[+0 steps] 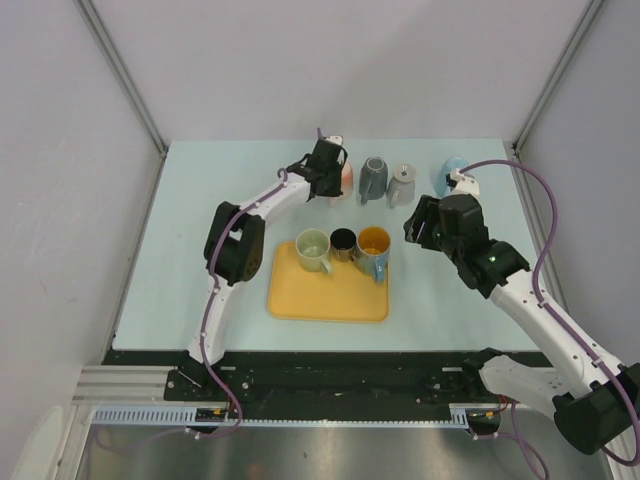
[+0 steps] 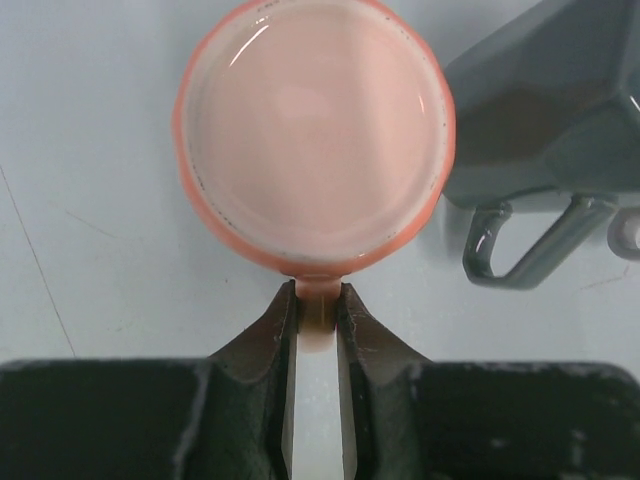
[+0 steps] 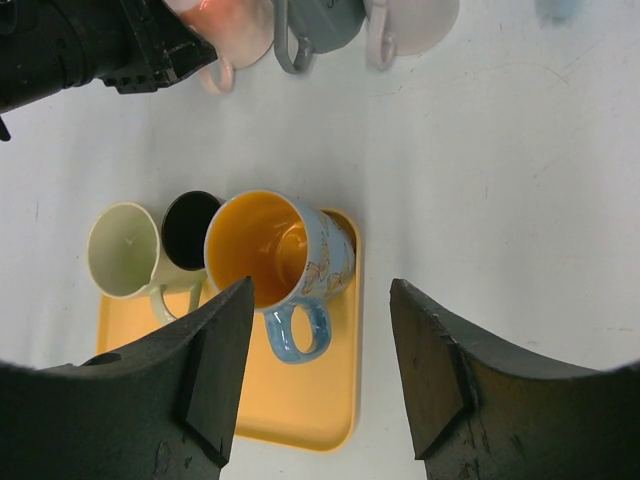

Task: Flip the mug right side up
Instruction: Turn over the cup at the center of the board.

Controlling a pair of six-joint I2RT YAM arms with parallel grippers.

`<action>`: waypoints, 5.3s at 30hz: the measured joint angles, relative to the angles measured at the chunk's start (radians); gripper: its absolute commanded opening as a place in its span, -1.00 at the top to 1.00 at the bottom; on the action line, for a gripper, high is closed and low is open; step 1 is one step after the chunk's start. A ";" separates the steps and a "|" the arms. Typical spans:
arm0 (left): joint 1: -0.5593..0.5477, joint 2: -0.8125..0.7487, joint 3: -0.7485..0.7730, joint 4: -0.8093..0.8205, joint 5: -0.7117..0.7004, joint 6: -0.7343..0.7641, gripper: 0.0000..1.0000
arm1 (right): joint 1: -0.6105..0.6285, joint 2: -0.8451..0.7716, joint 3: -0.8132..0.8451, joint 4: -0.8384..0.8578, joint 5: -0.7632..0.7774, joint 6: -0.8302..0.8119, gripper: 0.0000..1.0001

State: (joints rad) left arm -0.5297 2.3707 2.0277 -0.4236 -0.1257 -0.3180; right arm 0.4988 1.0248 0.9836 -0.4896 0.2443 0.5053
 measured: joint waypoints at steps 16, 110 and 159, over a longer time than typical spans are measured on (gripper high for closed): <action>0.023 -0.223 -0.200 0.103 0.070 -0.074 1.00 | -0.003 -0.011 -0.003 0.001 -0.014 0.013 -0.22; 0.029 -0.134 -0.236 0.049 -0.033 0.034 1.00 | -0.004 0.005 -0.054 0.028 -0.026 0.027 -0.22; -0.061 -1.291 -1.207 1.034 0.628 -0.852 1.00 | 0.003 0.080 -0.077 0.876 -1.021 0.508 -0.50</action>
State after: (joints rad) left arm -0.5911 1.0794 0.8204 0.6102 0.5022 -1.1702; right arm 0.5022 1.1046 0.9062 0.3866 -0.7769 1.0130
